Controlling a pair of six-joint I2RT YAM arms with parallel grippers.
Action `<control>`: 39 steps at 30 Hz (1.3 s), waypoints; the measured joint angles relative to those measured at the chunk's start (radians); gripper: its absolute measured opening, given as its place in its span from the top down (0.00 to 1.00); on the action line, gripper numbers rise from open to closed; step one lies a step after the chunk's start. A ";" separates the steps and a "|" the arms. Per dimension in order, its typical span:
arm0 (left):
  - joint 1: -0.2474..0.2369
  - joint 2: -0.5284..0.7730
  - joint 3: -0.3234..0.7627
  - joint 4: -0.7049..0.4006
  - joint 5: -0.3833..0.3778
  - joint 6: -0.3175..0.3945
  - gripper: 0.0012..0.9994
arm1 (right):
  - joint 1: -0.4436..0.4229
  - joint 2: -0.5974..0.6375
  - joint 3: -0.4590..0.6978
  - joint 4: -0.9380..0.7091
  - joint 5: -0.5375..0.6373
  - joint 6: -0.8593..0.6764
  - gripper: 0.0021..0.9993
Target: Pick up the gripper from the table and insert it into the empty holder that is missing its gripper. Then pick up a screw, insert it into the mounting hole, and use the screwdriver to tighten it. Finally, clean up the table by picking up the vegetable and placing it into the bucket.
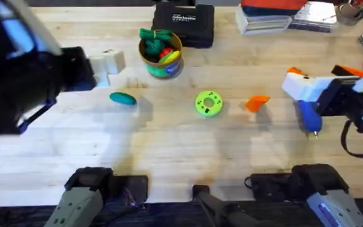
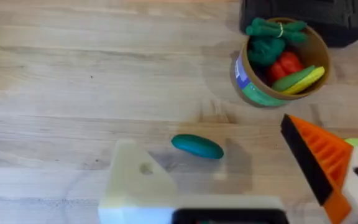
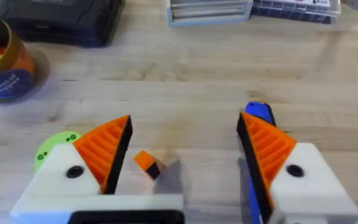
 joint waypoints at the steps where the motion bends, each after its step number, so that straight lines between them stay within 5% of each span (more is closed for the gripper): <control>1: 0.000 0.024 0.003 -0.003 0.005 0.000 0.01 | 0.000 0.008 0.000 -0.002 0.000 0.000 0.01; 3: 0.000 0.068 0.003 -0.006 0.017 -0.008 0.10 | 0.000 0.014 0.000 -0.001 0.000 0.000 0.01; 4: 0.000 0.098 0.003 -0.003 0.028 -0.007 0.58 | 0.000 0.014 0.000 0.000 0.000 0.000 0.01; 6: 0.000 0.099 0.003 -0.002 0.030 -0.007 0.89 | 0.000 0.014 0.000 -0.001 0.000 0.000 0.01; 7: 0.000 0.098 0.003 -0.001 0.030 -0.002 0.91 | 0.000 0.014 0.000 -0.001 0.000 0.000 0.00; 12: 0.000 0.098 0.003 0.088 0.080 -0.007 0.13 | 0.000 0.014 0.000 -0.001 0.000 0.000 0.01; 13: 0.000 0.098 0.003 0.123 0.103 -0.014 0.05 | 0.000 0.014 0.000 -0.001 0.000 0.000 0.01; 18: 0.000 0.098 0.005 0.308 0.235 -0.015 0.01 | 0.000 0.014 0.000 -0.001 0.000 0.000 0.01; 30: -0.004 0.109 0.006 0.269 0.337 -0.014 0.01 | 0.000 0.014 0.000 -0.001 0.000 0.000 0.01; 34: -0.055 0.106 -0.039 0.425 0.349 0.030 0.01 | 0.000 0.014 0.000 -0.001 0.000 0.000 0.00; 39: -0.143 -0.064 -0.268 0.644 0.359 0.087 0.01 | 0.000 0.014 0.000 -0.001 0.000 0.000 0.01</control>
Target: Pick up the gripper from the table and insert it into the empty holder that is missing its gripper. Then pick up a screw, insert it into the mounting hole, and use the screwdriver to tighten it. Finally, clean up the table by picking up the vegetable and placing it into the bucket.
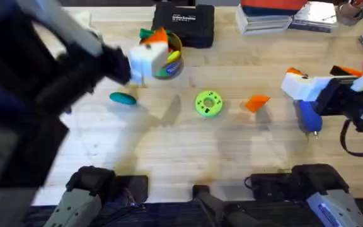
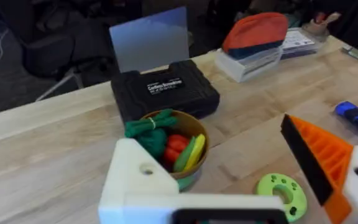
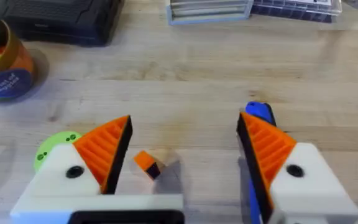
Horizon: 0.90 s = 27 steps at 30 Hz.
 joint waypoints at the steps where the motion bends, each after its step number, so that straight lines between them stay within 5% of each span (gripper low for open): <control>1: -0.016 -0.053 -0.058 0.038 0.004 0.006 0.01 | 0.000 0.000 0.000 0.000 0.000 0.000 0.01; 9: -0.096 -0.431 -0.412 0.205 0.011 0.027 0.01 | 0.000 0.000 0.000 0.000 0.000 0.000 0.01; 15: -0.105 -0.660 -0.585 0.248 0.012 0.019 0.01 | 0.000 0.000 0.000 0.000 0.000 0.000 0.01; 20: -0.106 -0.692 -0.646 0.283 0.015 0.011 0.01 | 0.000 0.000 0.000 0.000 0.000 0.000 0.01; 27: -0.109 -0.688 -0.649 0.142 0.015 0.003 0.01 | 0.000 0.000 0.000 0.000 0.000 0.000 0.01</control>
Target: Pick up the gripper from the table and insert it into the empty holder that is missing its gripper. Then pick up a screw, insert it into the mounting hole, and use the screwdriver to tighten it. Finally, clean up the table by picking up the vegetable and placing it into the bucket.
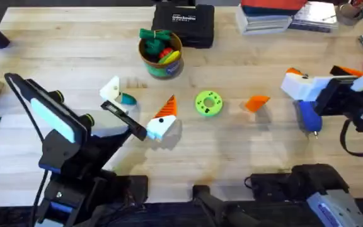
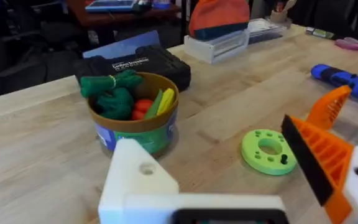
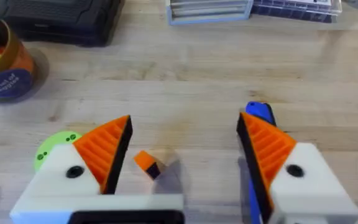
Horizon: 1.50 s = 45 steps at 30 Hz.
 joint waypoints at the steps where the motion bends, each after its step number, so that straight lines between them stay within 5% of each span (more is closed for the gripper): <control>1: 0.000 0.000 0.000 0.000 0.000 0.000 0.01 | 0.000 0.000 0.000 0.000 0.000 0.000 0.01; 36: 0.000 0.000 0.000 0.000 0.001 -0.001 0.01 | 0.000 0.000 0.000 0.000 0.000 0.000 0.01; 45: 0.000 0.000 0.000 0.002 0.127 -0.004 0.01 | 0.000 0.000 0.000 0.000 0.000 0.000 0.01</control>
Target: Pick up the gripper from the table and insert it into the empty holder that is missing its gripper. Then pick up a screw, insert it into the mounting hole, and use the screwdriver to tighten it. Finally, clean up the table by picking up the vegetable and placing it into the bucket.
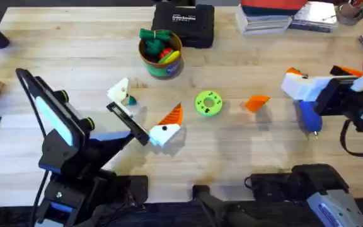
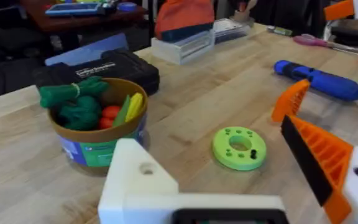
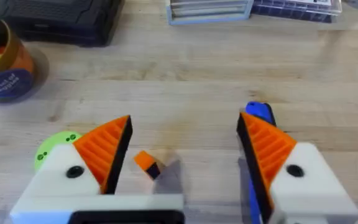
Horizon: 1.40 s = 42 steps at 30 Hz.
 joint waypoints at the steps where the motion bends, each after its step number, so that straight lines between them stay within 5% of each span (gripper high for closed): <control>1: 0.000 0.000 0.000 0.000 0.020 0.000 0.01 | 0.000 0.000 0.000 0.000 0.000 0.000 0.01; 10: 0.000 0.000 0.000 -0.001 0.131 -0.006 0.01 | 0.000 0.000 0.000 0.000 0.000 0.000 0.01; 28: 0.000 0.000 0.000 -0.001 0.158 -0.060 0.01 | 0.000 0.012 0.001 -0.009 -0.001 -0.001 0.01; 42: 0.000 0.000 0.000 -0.001 0.158 -0.060 0.01 | 0.080 0.543 0.388 -0.451 -0.057 -0.251 0.01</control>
